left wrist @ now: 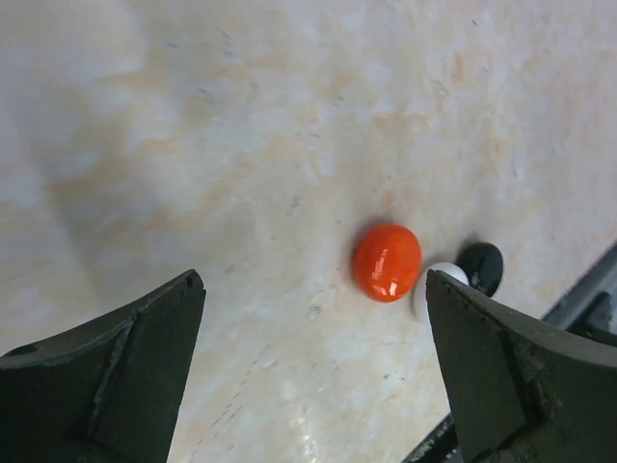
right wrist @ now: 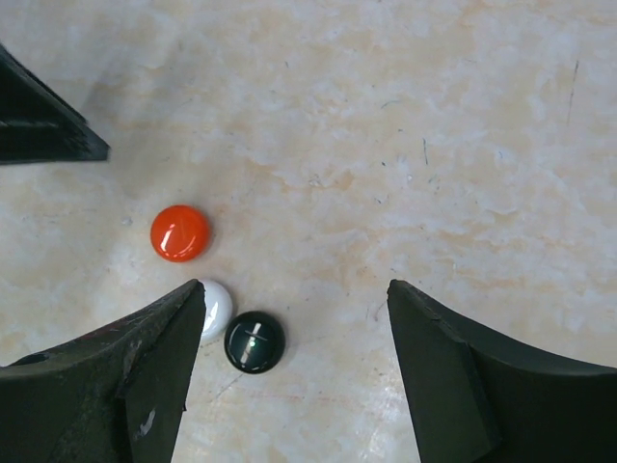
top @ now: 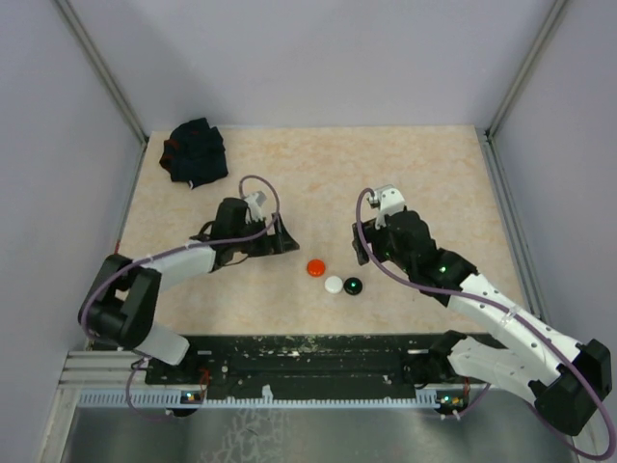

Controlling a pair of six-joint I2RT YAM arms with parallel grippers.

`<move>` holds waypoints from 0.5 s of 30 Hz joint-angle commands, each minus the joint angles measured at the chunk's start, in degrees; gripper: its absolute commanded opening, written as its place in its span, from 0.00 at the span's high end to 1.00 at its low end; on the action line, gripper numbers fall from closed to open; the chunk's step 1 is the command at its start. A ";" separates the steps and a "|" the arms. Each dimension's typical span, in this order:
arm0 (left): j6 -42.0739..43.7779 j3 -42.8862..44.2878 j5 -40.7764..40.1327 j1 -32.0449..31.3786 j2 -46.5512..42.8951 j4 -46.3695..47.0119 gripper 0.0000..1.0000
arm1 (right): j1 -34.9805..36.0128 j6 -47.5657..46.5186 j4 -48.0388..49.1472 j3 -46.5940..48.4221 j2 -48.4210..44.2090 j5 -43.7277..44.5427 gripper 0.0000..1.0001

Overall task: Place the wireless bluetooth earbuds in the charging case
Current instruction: Reset both arms

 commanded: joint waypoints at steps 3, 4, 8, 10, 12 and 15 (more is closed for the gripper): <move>8.46 2.13 -18.43 2.46 -15.53 -19.06 0.00 | 0.17 2.42 -1.64 0.90 -3.52 8.94 0.21; 9.40 2.50 -20.51 2.50 -18.14 -20.95 0.00 | 0.11 2.93 -1.55 0.43 -4.47 10.93 0.20; 11.74 3.21 -27.96 2.51 -29.14 -26.53 0.00 | 0.13 1.68 -0.71 -1.73 -10.30 14.44 0.15; 13.25 2.85 -30.81 2.51 -34.91 -28.03 0.00 | 0.16 0.39 0.12 -2.89 -14.70 14.02 0.13; 15.09 2.02 -33.11 2.54 -41.76 -28.86 0.00 | 0.18 -1.78 1.08 -4.28 -20.83 12.18 0.12; 17.04 -0.27 -35.11 2.55 -50.89 -27.95 0.00 | 0.18 -3.05 1.92 -5.70 -27.60 12.51 0.11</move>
